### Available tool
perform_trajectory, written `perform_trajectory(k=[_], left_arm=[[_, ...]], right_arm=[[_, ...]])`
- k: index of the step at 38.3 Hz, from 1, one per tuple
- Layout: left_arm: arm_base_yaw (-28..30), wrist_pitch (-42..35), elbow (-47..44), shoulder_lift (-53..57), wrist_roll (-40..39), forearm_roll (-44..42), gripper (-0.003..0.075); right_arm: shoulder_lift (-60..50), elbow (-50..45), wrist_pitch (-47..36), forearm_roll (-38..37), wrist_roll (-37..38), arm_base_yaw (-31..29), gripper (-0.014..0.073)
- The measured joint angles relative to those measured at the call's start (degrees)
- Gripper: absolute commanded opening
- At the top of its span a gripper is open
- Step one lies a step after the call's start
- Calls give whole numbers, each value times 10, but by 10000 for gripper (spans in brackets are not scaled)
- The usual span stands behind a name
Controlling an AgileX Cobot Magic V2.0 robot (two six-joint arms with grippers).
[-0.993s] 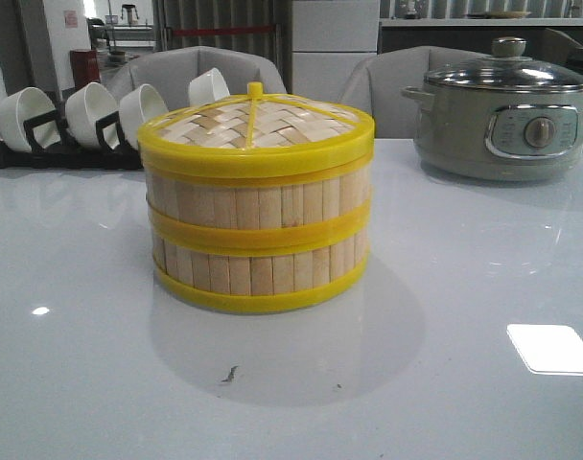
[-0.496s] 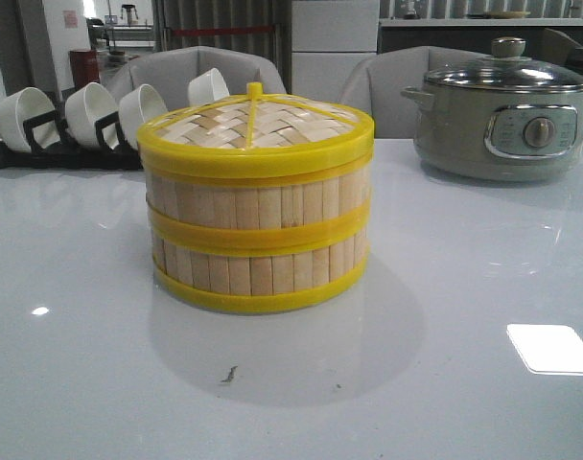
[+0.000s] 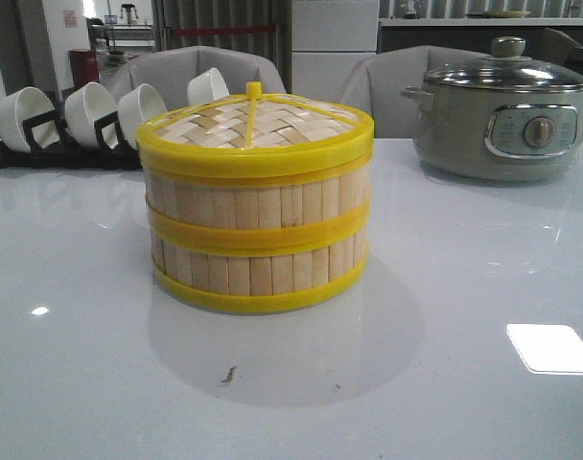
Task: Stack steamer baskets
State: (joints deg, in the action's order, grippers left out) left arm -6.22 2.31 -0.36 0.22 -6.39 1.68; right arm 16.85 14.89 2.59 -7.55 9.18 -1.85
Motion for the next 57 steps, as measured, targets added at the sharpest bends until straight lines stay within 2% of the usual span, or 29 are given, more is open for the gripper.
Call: perform_trajectory(k=[57], left_arm=[[0, -3, 0, 0, 8, -17, 87]], right_arm=[[0, 0, 0, 0, 0, 0, 50]])
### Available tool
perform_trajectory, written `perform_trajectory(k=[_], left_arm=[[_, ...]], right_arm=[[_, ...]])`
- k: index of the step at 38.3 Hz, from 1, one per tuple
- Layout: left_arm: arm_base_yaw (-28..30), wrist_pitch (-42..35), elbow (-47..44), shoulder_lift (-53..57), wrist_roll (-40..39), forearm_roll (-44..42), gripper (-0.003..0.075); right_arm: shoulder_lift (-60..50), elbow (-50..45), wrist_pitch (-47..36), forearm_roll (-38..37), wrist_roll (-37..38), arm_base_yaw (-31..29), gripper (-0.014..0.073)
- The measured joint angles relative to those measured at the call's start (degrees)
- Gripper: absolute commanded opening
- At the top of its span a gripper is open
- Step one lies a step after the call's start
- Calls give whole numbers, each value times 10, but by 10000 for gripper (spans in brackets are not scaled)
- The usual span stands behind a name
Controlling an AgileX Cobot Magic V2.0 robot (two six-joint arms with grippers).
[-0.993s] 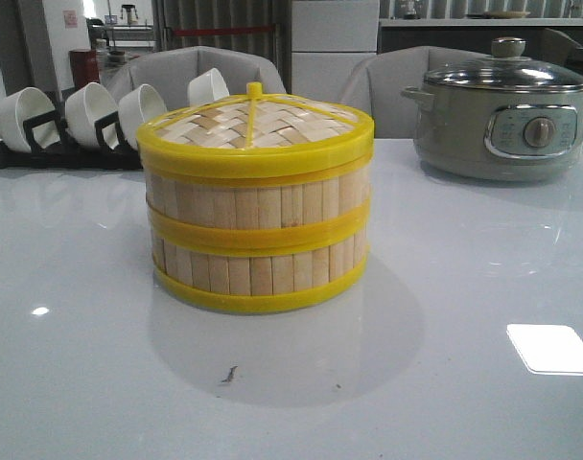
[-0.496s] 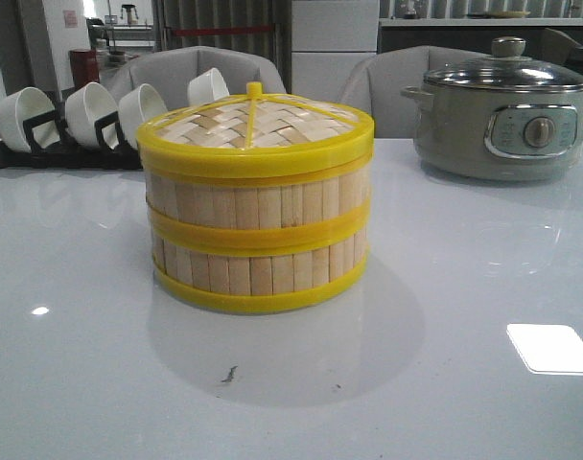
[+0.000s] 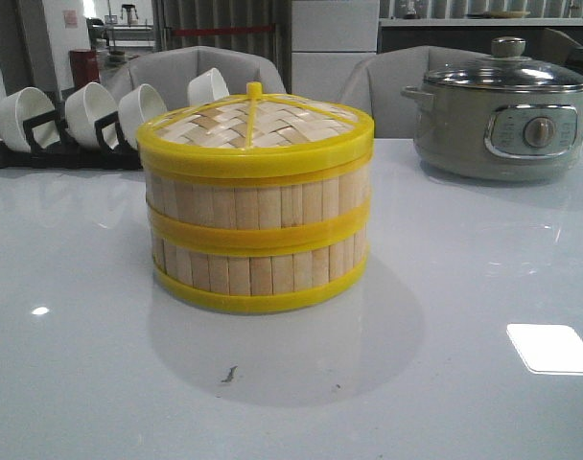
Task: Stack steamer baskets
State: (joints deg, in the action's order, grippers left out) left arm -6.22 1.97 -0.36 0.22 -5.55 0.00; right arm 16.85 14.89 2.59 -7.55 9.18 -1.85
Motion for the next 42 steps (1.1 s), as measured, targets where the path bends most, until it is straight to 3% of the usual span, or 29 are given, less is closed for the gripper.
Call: perform_trajectory(k=[11, 23, 42], left_arm=[[0, 0, 0, 0, 0, 0, 87], [0, 0, 0, 0, 1, 0, 87], [0, 0, 0, 0, 1, 0, 87]], right_arm=[[-38, -21, 40, 3, -1, 0, 50], [-162, -162, 56, 62, -1, 0, 50], [-174, -166, 68, 75, -1, 0, 50]])
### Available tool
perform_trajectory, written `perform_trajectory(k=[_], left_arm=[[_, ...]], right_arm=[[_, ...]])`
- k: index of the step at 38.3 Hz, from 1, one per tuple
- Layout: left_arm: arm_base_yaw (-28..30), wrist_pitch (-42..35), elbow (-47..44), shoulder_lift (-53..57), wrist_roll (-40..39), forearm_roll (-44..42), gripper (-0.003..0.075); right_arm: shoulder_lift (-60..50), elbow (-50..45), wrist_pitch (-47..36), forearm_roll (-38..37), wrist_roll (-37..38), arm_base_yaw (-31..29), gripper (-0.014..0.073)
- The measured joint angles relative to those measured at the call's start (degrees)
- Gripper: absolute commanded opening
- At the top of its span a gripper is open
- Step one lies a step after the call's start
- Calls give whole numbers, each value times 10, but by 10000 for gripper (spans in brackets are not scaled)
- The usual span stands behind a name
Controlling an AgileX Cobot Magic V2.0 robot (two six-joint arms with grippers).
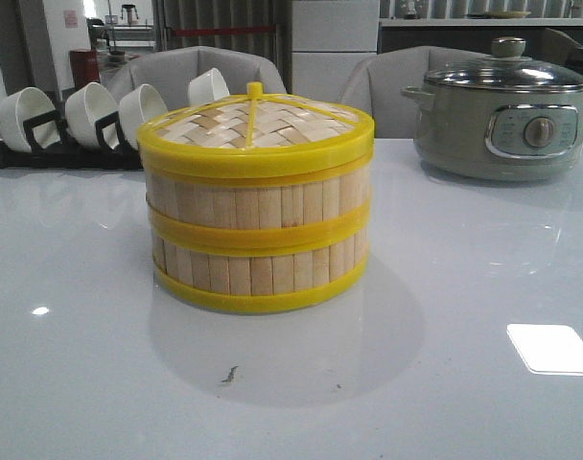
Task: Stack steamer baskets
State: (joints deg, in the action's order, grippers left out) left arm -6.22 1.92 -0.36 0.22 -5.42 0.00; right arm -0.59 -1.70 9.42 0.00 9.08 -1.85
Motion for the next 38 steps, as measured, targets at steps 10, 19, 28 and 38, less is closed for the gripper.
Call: perform_trajectory(k=[10, 19, 28, 38], left_arm=[[0, 0, 0, 0, 0, 0, 87], [0, 0, 0, 0, 0, 0, 87], [0, 0, 0, 0, 0, 0, 87], [0, 0, 0, 0, 0, 0, 87]], right_arm=[[0, 0, -12, 10, -3, 0, 50], [0, 0, -18, 44, -43, 0, 50], [0, 0, -21, 53, -59, 0, 50], [0, 0, 1, 53, -60, 0, 50]])
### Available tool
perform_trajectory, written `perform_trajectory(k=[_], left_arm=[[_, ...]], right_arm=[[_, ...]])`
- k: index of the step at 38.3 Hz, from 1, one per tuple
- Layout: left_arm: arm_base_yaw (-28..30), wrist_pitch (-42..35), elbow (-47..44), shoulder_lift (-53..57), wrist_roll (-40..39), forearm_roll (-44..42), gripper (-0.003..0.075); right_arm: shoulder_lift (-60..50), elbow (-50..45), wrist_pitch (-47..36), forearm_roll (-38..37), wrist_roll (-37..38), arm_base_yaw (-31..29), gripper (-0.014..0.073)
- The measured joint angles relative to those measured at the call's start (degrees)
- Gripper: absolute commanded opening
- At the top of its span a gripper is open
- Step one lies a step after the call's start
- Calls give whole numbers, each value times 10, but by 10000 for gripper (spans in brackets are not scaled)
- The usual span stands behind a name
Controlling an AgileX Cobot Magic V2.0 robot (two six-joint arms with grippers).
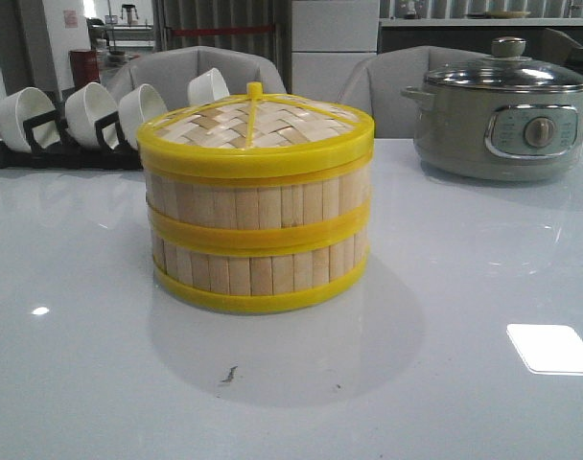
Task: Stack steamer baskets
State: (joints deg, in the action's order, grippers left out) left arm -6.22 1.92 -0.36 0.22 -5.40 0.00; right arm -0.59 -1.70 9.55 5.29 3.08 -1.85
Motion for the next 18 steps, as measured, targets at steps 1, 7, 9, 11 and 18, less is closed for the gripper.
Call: perform_trajectory(k=[1, 7, 9, 11, 18], left_arm=[[0, 0, 0, 0, 0, 0, 87], [0, 0, 0, 0, 0, 0, 87], [0, 0, 0, 0, 0, 0, 87], [0, 0, 0, 0, 0, 0, 87], [0, 0, 0, 0, 0, 0, 87]], right_arm=[[0, 0, 5, 0, 0, 0, 50], [0, 0, 21, 0, -1, 0, 50], [0, 0, 22, 0, -1, 0, 50], [0, 0, 22, 0, -1, 0, 50], [0, 0, 23, 0, -1, 0, 50]])
